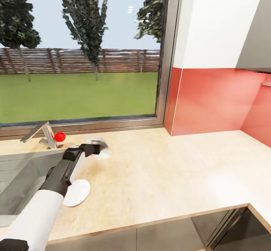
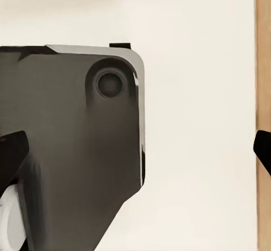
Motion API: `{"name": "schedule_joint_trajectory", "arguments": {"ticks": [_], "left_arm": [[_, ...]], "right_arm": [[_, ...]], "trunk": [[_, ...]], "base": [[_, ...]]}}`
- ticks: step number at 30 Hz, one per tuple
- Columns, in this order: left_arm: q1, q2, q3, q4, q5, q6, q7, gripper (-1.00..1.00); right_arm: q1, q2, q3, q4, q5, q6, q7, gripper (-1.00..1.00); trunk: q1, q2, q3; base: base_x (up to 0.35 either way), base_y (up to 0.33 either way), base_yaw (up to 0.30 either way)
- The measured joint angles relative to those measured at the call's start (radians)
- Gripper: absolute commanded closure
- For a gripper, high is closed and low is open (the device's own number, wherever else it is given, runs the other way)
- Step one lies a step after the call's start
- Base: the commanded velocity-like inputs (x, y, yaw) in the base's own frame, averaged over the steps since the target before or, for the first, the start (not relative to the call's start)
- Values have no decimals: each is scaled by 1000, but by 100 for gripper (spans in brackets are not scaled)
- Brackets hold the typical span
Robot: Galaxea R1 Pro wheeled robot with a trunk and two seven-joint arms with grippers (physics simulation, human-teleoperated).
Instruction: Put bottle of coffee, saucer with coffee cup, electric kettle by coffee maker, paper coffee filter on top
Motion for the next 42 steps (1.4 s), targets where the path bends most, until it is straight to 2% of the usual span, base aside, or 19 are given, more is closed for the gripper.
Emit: {"name": "schedule_joint_trajectory", "arguments": {"ticks": [1, 2, 4, 6, 9, 17, 28, 42], "left_arm": [[-5, 15, 13, -3, 3, 12, -38, 100], [-16, 43, 66, -6, 10, 27, -131, 100], [-25, 67, 103, -7, 19, 46, -201, 100], [-31, 86, 122, -12, 21, 83, -252, 100], [-28, 97, 130, -39, 23, 116, -280, 100], [-18, 101, 126, -91, 19, 131, -290, 100], [-18, 100, 125, -142, 15, 132, -290, 100], [-18, 100, 126, -148, 15, 131, -290, 100]], "right_arm": [[0, 0, 0, 0, 0, 0, 0, -100], [0, 0, -1, -1, -1, -1, -1, -100], [0, 0, -2, -1, -2, -2, -2, -100], [0, 0, -4, -2, -4, -1, -3, -100], [0, 0, -6, -3, -7, 0, -5, -100], [0, 16, -9, -14, -9, 0, -2, -100], [0, 17, -8, -20, -8, 0, -3, -100], [0, 17, -8, -20, -8, 0, -3, -100]], "trunk": [[0, 0, 0], [0, 0, 0], [0, 0, 0], [0, 0, 0], [0, 0, 0], [1, 0, 0], [1, 0, 4], [0, 0, 4]], "base": [[0, 0, 0], [0, 0, 0], [0, 0, 0], [0, 0, 0], [0, 0, 0], [-200, 28, 20], [-330, 172, 260], [-281, 226, 279]]}}
